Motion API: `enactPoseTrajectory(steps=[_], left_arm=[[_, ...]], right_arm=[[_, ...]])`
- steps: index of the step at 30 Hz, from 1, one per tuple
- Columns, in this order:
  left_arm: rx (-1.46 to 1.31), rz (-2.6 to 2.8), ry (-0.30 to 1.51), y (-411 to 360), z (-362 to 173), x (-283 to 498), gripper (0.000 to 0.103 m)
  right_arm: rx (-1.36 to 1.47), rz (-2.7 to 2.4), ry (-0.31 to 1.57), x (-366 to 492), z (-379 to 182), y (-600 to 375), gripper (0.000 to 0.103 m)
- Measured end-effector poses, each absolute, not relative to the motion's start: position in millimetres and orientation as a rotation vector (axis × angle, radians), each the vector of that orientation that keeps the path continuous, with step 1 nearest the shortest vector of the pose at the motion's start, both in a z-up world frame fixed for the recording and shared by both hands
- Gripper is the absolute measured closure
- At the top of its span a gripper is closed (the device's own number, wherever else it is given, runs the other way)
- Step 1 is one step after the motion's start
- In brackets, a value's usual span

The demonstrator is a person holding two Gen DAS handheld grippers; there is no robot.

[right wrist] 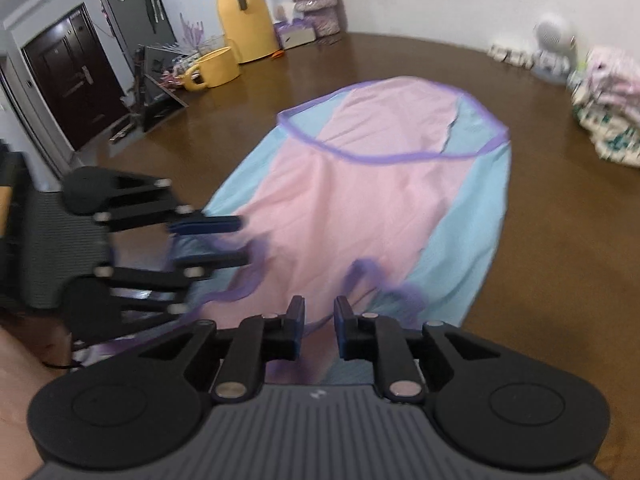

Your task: Fold clothes

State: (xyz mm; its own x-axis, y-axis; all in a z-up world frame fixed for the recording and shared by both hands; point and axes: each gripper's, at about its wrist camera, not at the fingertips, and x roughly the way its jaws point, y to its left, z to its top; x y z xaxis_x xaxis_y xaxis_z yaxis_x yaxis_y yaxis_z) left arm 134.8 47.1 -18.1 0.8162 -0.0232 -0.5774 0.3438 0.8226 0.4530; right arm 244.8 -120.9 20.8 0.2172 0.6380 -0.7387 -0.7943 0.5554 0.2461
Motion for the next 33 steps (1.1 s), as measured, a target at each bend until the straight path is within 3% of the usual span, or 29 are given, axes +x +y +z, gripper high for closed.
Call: enactPoseTrajectory(steps=[2, 3, 6, 9, 10, 11, 12, 13, 16, 19, 23, 24, 27, 33], left_arm=[[0.602, -0.195, 0.595, 46, -22, 137, 0.086], [0.614, -0.189, 0.596, 45, -23, 137, 0.093], [0.652, -0.170, 0.597, 42, -26, 139, 0.101], [0.682, -0.144, 0.601, 45, -29, 135, 0.101], [0.686, -0.135, 0.604, 46, -29, 135, 0.101], [0.688, -0.127, 0.607, 48, -29, 135, 0.102], [0.688, -0.120, 0.610, 50, -29, 135, 0.102], [0.687, -0.114, 0.612, 51, -29, 133, 0.102], [0.685, -0.118, 0.618, 53, -29, 129, 0.101], [0.674, -0.122, 0.613, 53, -27, 126, 0.093], [0.618, -0.158, 0.576, 54, -15, 113, 0.077], [0.603, -0.178, 0.570, 55, -12, 109, 0.074], [0.556, -0.238, 0.555, 56, -4, 97, 0.073], [0.552, -0.344, 0.599, 42, -11, 91, 0.073]], right_arm=[[-0.169, 1.004, 0.936, 240, 19, -121, 0.072], [-0.153, 1.006, 0.948, 238, 18, -122, 0.066], [-0.130, 0.992, 0.953, 233, 18, -126, 0.065], [-0.113, 0.990, 0.989, 233, 11, -125, 0.066], [-0.114, 0.992, 0.998, 233, 7, -124, 0.067], [-0.106, 1.008, 1.004, 233, 5, -122, 0.076], [-0.097, 1.026, 1.011, 233, 3, -121, 0.093], [-0.097, 1.049, 1.009, 231, 5, -120, 0.096], [-0.129, 1.102, 0.995, 222, 11, -118, 0.098], [-0.184, 1.116, 1.023, 215, 9, -115, 0.098], [-0.172, 1.078, 1.036, 217, 8, -118, 0.089], [-0.160, 1.068, 1.010, 217, 13, -123, 0.083], [-0.140, 1.047, 0.953, 216, 23, -132, 0.068], [-0.162, 1.044, 0.954, 210, 15, -127, 0.063]])
